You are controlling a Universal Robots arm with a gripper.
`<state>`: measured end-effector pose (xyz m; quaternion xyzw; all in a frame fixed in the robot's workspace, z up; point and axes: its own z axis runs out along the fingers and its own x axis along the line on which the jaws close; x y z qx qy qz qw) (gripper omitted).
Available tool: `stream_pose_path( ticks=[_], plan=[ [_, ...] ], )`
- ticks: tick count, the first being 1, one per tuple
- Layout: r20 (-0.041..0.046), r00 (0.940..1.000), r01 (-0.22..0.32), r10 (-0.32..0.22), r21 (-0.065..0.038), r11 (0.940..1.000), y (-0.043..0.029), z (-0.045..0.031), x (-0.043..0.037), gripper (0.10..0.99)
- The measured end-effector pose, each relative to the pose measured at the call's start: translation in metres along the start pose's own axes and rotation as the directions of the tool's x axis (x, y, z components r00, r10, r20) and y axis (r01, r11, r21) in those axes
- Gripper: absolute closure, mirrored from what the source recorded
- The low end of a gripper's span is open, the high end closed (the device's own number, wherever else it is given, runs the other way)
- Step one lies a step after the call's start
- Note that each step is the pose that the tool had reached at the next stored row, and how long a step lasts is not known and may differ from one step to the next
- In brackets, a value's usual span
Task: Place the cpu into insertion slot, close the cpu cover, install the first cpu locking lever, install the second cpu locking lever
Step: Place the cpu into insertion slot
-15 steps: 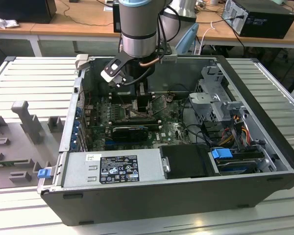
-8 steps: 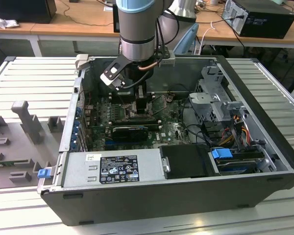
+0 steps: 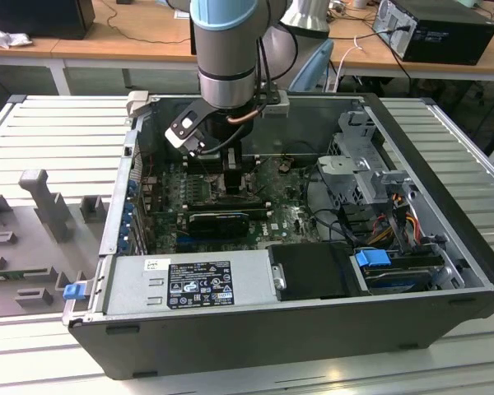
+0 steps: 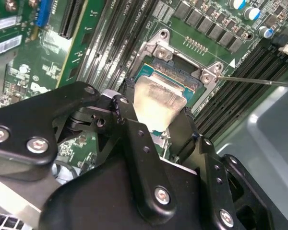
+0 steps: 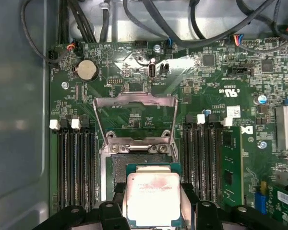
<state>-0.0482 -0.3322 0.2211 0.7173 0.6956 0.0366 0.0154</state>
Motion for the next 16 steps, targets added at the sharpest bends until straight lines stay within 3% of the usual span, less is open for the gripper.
stream_pose_path(
  ticks=[7, 16],
  plan=[
    [-0.0002, 1.0, 0.0, 0.0, 0.0, 1.0, -0.001, 0.0115, 0.006, 0.557],
    [0.0002, 1.0, 0.001, -0.001, 0.001, 1.0, 0.0005, 0.0161, 0.0078, 0.557]
  ],
)
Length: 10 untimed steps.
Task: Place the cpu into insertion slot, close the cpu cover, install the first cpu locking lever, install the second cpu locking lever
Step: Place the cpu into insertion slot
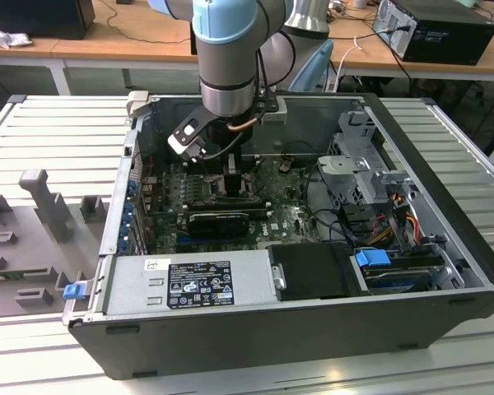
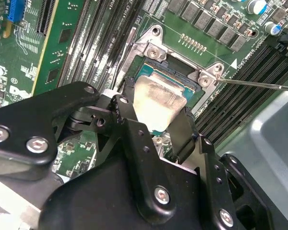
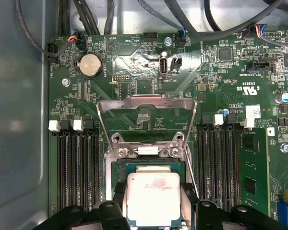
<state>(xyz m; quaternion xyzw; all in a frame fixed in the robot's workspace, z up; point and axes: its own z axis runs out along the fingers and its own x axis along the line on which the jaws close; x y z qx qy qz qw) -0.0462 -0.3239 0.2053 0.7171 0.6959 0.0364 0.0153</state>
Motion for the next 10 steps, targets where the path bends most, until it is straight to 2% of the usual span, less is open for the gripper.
stream_pose_path(
  ticks=[4, 10],
  plan=[
    [-0.0001, 0.9999, 0.015, -0.015, 0.001, 0.9999, -0.0001, 0.0039, 0.0, 0.557],
    [-0.0005, 0.9999, 0.016, -0.016, 0.001, 0.9999, -0.0001, 0.0046, 0.0, 0.557]
  ],
)
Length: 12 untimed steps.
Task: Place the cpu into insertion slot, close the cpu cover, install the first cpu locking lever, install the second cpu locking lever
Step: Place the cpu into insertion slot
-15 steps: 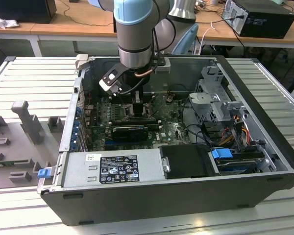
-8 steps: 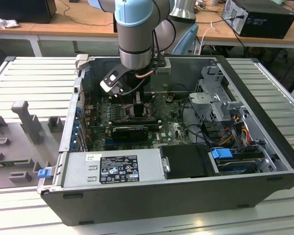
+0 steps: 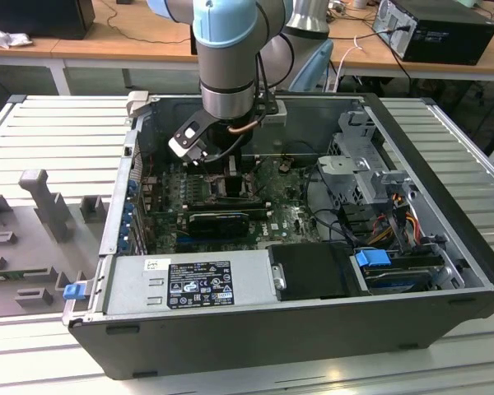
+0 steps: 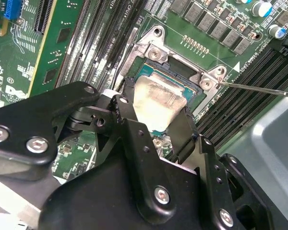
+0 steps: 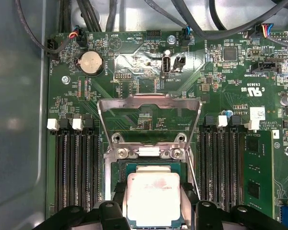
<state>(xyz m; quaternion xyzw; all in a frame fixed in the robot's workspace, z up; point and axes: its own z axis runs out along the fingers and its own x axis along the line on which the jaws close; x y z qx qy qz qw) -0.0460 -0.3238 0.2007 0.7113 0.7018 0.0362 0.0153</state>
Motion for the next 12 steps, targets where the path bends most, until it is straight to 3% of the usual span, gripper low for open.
stream_pose_path(
  ticks=[2, 3, 12],
  plan=[
    [-0.0008, 1.0, 0.0, 0.0, 0.0, 1.0, 0.0, 0.0003, 0.0001, 0.545],
    [0.0, 1.0, 0.0, 0.0, 0.0, 1.0, 0.0001, 0.0001, 0.0002, 0.478],
    [-0.0004, 1.0, 0.004, -0.004, 0.0, 1.0, 0.0028, 0.0013, 0.0038, 0.478]
  ],
)
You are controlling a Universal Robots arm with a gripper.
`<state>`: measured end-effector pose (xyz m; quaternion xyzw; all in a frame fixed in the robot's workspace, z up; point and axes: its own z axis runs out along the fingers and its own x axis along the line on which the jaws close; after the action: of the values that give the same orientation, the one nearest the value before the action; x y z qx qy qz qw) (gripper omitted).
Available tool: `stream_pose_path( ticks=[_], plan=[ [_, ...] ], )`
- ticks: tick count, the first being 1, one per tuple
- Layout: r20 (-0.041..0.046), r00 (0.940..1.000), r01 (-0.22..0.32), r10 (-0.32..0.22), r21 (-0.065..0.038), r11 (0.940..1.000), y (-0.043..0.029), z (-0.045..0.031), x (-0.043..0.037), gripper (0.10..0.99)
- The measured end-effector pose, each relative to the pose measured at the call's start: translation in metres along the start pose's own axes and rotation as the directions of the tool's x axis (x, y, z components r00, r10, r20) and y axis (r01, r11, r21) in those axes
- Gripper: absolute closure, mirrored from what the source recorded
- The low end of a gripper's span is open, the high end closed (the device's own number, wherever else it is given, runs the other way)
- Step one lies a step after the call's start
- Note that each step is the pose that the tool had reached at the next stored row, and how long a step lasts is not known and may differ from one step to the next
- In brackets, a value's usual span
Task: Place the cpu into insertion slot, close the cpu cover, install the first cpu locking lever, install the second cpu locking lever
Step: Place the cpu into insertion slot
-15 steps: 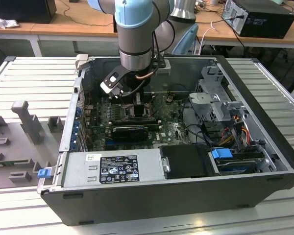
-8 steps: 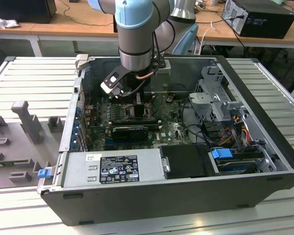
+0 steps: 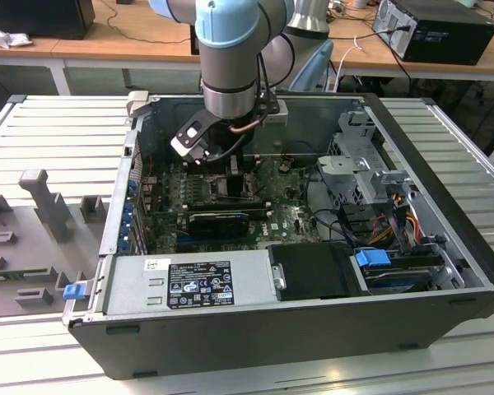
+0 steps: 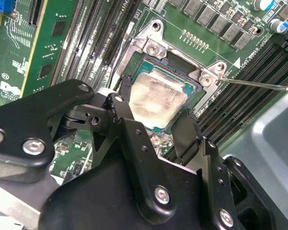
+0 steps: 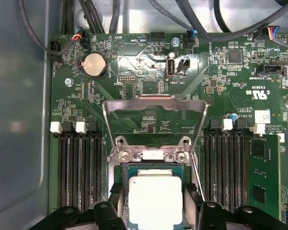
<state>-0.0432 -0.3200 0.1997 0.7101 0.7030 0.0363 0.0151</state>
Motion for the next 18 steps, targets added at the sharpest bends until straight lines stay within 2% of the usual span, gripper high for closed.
stream_pose_path(
  ticks=[6, 11, 13, 14, 18],
  plan=[
    [0.0001, 1.0, 0.001, -0.001, 0.0, 1.0, 0.0001, 0.0001, 0.0003, 0.478],
    [-0.0001, 1.0, 0.001, -0.001, 0.0, 1.0, 0.0012, -0.0145, 0.0007, 0.494],
    [-0.0001, 1.0, 0.001, -0.001, 0.0, 1.0, 0.0016, -0.0193, 0.0008, 0.867],
    [-0.0001, 1.0, 0.001, -0.001, 0.0, 1.0, 0.0017, -0.0207, 0.0009, 0.98],
    [-0.0003, 1.0, 0.001, -0.001, 0.0, 1.0, 0.0018, -0.0222, 0.001, 0.98]
  ],
)
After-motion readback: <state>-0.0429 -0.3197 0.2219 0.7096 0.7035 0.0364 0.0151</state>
